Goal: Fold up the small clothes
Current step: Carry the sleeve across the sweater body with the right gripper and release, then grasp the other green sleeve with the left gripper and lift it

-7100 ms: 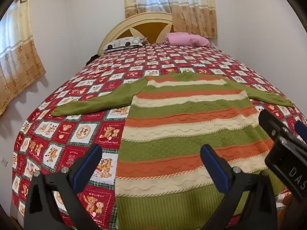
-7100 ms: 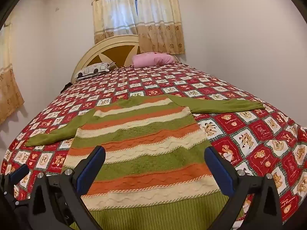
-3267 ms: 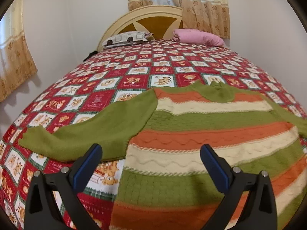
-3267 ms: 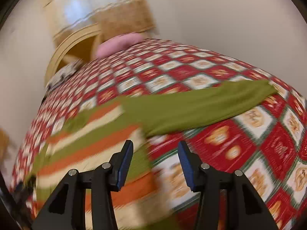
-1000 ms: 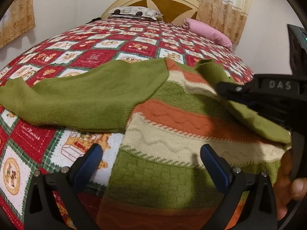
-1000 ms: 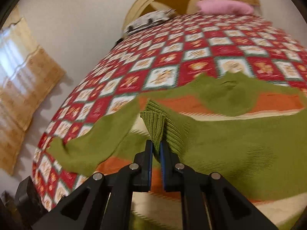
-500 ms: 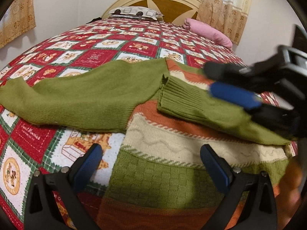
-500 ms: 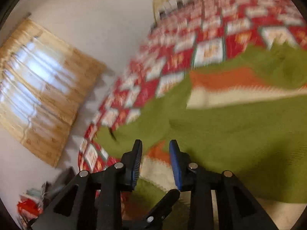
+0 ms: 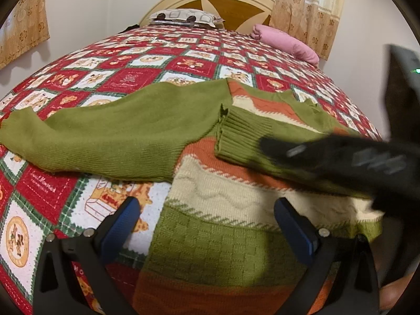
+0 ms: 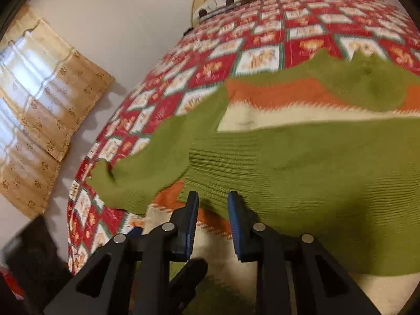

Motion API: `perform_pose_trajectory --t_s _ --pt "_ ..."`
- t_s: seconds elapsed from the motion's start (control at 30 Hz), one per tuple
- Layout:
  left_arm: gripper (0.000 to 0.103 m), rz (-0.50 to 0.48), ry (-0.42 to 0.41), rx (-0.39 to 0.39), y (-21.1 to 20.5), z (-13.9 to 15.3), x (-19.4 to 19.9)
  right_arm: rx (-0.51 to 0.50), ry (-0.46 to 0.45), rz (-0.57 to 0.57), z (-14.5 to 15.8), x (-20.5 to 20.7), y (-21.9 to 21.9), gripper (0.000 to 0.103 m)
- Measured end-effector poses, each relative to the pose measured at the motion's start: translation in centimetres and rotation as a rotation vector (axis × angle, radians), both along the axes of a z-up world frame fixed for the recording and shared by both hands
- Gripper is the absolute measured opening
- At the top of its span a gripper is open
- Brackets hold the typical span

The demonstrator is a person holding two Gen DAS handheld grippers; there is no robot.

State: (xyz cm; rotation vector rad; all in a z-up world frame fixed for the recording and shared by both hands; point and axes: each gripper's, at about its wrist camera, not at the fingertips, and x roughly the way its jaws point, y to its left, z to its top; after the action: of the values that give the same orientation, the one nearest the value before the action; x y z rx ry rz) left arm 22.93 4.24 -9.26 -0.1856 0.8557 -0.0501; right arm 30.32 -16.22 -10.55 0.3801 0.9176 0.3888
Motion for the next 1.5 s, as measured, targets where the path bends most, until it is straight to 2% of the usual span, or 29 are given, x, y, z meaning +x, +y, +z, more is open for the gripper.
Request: perform_pose_trajectory --t_s 0.07,0.17,0.27,0.4,0.5,0.63,0.7,0.77,0.93,1.0,1.1,1.23,1.3,1.37,1.43,1.5 --pt "0.103 0.0 0.0 0.003 -0.1 0.0 0.0 -0.048 -0.08 -0.076 2.2 -2.0 -2.9 0.024" --pt "0.103 0.0 0.001 0.006 0.0 0.0 0.0 -0.15 -0.118 -0.246 3.9 -4.6 -8.6 0.024" --pt "0.103 0.0 0.001 0.006 -0.1 0.0 0.0 -0.249 -0.083 -0.441 4.0 -7.0 -14.5 0.024" --pt "0.103 0.001 0.005 0.016 -0.1 -0.1 0.1 -0.272 0.023 -0.59 1.4 -8.9 -20.1 0.024" --pt "0.103 0.002 0.009 0.03 -0.2 -0.2 0.1 -0.236 0.014 -0.599 0.2 -9.9 -21.4 0.021" --pt "0.103 0.004 0.019 0.05 -0.5 -0.3 0.2 -0.329 0.006 -0.591 -0.3 -9.5 -20.0 0.023" --pt "0.103 0.004 0.023 0.058 -0.7 -0.3 0.1 -0.36 -0.004 -0.58 -0.3 -9.4 -19.4 0.029" --pt "0.103 0.003 0.027 0.065 -0.7 -0.3 0.0 -0.356 -0.015 -0.558 -0.4 -9.3 -19.3 0.042" --pt "0.103 0.01 0.023 0.071 0.5 0.7 -0.7 -0.351 -0.029 -0.556 -0.3 -9.5 -19.3 0.043" --pt "0.103 0.059 -0.008 0.099 2.3 1.8 -1.2 -0.326 -0.036 -0.559 -0.3 -9.6 -19.6 0.043" --pt "0.103 0.186 -0.092 0.114 7.3 4.3 -1.9 -0.317 -0.038 -0.56 -0.3 -9.6 -19.7 0.043" --pt "0.101 0.424 -0.153 0.089 16.4 6.7 -1.7 -0.32 -0.036 -0.559 -0.3 -9.7 -19.8 0.043" --pt "0.096 0.539 -0.135 0.108 20.4 6.7 -1.1 -0.319 -0.036 -0.559 -0.4 -9.7 -19.8 0.043" --pt "0.089 0.601 -0.084 0.103 23.6 5.9 -0.1 -0.321 -0.036 -0.559 -0.3 -9.7 -19.8 0.043" --pt "0.074 0.647 -0.035 0.055 26.2 4.8 0.7 -0.321 -0.036 -0.559 -0.4 -9.7 -19.7 0.043" --pt "0.068 0.684 0.001 0.008 28.4 3.7 1.5 -0.323 -0.035 -0.559 -0.4 -9.7 -19.8 0.043"
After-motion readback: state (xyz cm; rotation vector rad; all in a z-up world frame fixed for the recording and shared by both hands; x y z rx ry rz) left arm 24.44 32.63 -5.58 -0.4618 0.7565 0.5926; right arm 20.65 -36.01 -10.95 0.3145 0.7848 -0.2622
